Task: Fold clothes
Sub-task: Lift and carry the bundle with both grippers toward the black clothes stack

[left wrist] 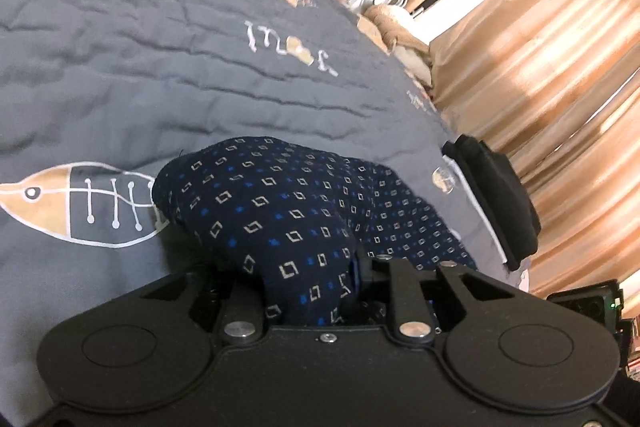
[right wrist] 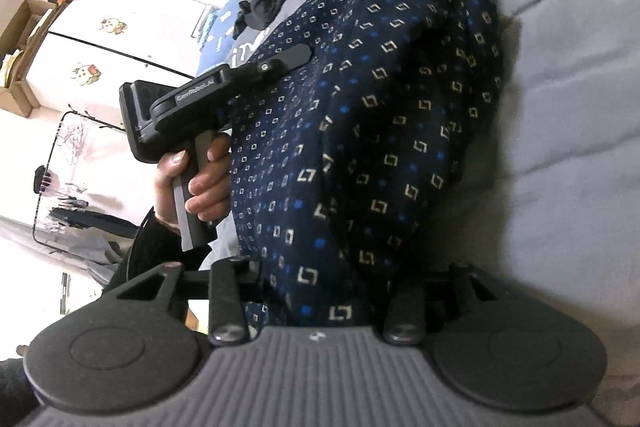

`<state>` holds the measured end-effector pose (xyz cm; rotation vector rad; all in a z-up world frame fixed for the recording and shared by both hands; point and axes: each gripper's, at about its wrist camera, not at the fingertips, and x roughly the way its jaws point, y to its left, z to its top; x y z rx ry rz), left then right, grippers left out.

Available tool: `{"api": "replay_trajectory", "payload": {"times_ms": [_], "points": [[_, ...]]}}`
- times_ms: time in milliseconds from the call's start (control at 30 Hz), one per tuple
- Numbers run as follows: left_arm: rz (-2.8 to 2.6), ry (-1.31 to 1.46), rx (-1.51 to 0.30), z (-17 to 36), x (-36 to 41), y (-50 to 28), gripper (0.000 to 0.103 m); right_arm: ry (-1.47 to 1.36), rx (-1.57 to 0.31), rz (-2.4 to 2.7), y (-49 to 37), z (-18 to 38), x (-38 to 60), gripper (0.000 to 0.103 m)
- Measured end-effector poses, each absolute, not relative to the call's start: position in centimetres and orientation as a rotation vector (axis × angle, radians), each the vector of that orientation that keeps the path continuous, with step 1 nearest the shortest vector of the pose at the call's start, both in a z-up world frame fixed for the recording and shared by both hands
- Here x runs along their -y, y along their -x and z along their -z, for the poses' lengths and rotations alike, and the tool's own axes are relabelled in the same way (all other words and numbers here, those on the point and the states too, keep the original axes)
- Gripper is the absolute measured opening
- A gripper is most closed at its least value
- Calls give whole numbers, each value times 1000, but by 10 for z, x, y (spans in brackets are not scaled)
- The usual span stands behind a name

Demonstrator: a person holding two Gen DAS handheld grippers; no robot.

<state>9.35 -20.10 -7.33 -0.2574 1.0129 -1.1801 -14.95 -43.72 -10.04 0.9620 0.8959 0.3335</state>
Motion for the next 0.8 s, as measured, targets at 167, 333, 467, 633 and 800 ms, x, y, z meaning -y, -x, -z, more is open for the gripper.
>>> {"api": "replay_trajectory", "payload": {"times_ms": [167,333,467,633,800], "points": [[1193,255,-949,47,202,-75,21,-949,-871,-343,155,88,444,41],[1211,263,-887,22,215,-48,21,-925,-855,-334,156,83,447,41],[1219,291,-842,5,224,-23,21,-898,-842,-319,152,85,447,41],[1208,298,-804,-11,229,9,21,-856,-829,-323,160,77,450,41],[1185,290,-771,-28,234,42,21,-832,-818,-333,162,79,446,41]]}}
